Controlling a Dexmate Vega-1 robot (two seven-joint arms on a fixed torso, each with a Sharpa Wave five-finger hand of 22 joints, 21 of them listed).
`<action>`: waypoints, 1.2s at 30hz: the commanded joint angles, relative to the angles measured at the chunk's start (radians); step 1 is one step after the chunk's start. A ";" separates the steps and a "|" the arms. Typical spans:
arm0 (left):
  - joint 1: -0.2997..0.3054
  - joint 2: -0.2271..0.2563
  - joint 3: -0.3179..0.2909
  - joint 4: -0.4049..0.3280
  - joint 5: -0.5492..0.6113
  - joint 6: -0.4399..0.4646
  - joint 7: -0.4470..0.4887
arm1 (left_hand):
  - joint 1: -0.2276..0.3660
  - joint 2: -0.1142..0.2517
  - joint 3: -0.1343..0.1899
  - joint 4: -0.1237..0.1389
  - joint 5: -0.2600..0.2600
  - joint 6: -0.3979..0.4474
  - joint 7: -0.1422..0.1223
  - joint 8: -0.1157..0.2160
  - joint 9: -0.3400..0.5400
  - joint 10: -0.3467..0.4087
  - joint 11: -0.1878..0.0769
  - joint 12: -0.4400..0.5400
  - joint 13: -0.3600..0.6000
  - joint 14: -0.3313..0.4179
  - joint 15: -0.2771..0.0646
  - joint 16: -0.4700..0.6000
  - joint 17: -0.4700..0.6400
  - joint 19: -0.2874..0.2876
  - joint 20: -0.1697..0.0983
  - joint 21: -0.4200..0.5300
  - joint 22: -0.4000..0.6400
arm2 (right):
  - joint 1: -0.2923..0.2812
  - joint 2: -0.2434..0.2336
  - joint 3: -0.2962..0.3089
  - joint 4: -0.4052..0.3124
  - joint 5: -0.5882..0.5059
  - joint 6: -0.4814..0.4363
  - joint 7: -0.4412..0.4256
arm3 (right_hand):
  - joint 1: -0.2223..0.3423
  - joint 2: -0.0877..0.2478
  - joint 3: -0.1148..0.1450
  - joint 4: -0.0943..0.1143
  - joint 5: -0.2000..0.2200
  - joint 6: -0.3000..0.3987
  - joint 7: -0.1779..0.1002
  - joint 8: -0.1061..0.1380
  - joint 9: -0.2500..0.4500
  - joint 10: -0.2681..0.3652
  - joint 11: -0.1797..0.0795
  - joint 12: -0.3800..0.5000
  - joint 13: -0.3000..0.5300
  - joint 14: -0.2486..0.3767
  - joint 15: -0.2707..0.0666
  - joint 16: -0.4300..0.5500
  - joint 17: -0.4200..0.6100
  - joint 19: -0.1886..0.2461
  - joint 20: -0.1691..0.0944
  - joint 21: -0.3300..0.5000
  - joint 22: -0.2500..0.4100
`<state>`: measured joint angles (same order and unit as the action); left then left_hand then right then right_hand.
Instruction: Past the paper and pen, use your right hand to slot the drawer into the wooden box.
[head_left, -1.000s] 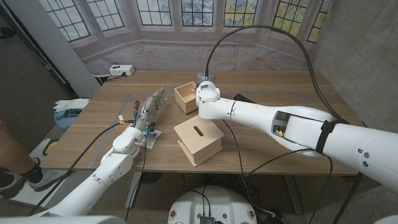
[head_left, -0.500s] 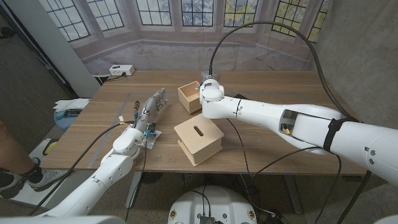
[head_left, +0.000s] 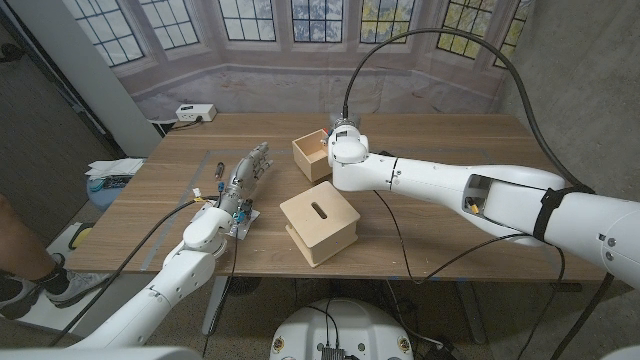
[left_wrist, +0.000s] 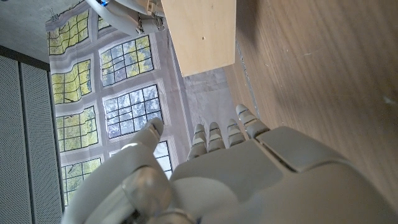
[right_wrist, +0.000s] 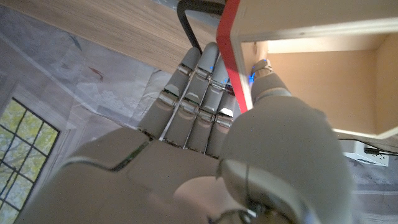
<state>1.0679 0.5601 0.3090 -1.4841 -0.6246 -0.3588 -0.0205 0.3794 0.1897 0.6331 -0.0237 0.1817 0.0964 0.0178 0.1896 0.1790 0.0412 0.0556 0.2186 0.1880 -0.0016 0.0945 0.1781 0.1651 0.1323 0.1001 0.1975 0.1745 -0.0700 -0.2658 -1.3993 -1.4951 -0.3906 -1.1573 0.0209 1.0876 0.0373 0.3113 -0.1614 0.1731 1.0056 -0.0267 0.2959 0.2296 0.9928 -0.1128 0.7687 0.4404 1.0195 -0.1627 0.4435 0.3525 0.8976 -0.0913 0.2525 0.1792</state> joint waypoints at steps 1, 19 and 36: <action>0.018 0.008 0.005 -0.029 0.001 0.004 0.007 | 0.001 -0.007 0.002 -0.006 0.007 0.013 0.000 -0.001 0.004 0.006 0.000 0.000 0.006 0.006 0.004 0.003 0.004 0.007 0.000 0.007 0.005 | 0.007 -0.077 -0.025 -0.109 -0.019 -0.041 0.026 | 0.057 0.044 -0.003 -0.002 0.004 0.028 -0.019 -0.001 0.004 0.008 -0.009 0.007 0.005 0.011 -0.069 -0.001 0.003 -0.002 0.001 -0.001 0.001; 0.032 0.024 0.010 -0.071 0.007 0.016 0.022 | 0.005 -0.007 0.002 -0.009 0.008 0.014 0.002 -0.001 0.004 0.008 0.000 0.000 0.006 0.008 0.005 0.003 0.004 0.007 -0.002 0.007 0.005 | 0.017 -0.216 -0.068 -0.276 -0.056 -0.082 0.052 | 0.065 0.046 -0.008 -0.003 0.005 0.035 -0.020 -0.006 0.003 0.015 -0.011 0.008 0.003 0.017 -0.071 -0.006 0.005 0.001 -0.001 -0.002 0.001; 0.048 0.040 0.009 -0.113 0.021 0.029 0.050 | 0.008 -0.006 0.002 -0.011 0.009 0.014 0.000 -0.002 0.004 0.009 0.001 -0.001 0.006 0.009 0.003 0.003 0.004 0.007 -0.001 0.007 0.005 | 0.019 -0.327 -0.088 -0.390 -0.072 -0.097 0.071 | 0.071 0.049 -0.013 -0.001 0.005 0.039 -0.022 -0.013 0.002 0.015 -0.013 0.007 0.001 0.027 -0.071 -0.011 0.009 0.004 -0.003 -0.004 0.001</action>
<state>1.1078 0.5920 0.3172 -1.5720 -0.6110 -0.3351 0.0161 0.3793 0.1896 0.6345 -0.0306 0.1817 0.1073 0.0178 0.1896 0.1790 0.0411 0.0555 0.2186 0.1933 -0.0018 0.0946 0.1780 0.1651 0.1322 0.1000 0.1975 0.1745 -0.0473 -0.5181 -1.4759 -1.8004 -0.4503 -1.2403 0.0825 1.0942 0.0307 0.3018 -0.1626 0.1726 1.0206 -0.0307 0.2844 0.2297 1.0001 -0.1167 0.7736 0.4384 1.0350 -0.1679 0.4368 0.3599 0.8977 -0.0911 0.2525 0.1790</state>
